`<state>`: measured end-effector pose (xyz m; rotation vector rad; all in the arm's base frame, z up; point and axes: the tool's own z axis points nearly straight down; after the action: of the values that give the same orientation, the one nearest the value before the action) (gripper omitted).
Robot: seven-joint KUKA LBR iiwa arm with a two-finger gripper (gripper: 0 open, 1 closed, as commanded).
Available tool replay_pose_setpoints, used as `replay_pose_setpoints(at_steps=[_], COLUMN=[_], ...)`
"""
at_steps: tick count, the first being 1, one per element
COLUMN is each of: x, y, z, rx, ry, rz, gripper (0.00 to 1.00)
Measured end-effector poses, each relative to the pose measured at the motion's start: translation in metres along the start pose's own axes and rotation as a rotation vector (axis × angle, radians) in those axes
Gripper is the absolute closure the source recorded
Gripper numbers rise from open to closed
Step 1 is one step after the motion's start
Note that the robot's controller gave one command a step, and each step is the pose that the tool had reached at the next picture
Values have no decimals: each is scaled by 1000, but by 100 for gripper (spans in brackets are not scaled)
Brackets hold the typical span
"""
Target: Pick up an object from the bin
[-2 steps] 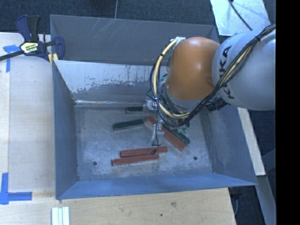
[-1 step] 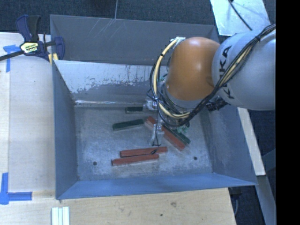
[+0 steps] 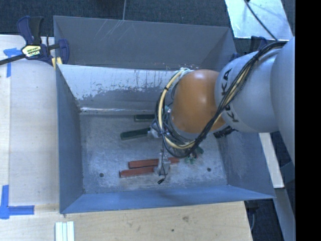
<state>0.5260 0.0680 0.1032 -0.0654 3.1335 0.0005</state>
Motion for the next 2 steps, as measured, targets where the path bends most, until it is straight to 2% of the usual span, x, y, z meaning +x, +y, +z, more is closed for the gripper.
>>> replay_pose_setpoints(at_steps=[1, 2], x=[-52, -43], y=[15, 13], z=[25, 29], rx=[0, -1], ry=[10, 3], rz=[-5, -26], gripper=[0, 0])
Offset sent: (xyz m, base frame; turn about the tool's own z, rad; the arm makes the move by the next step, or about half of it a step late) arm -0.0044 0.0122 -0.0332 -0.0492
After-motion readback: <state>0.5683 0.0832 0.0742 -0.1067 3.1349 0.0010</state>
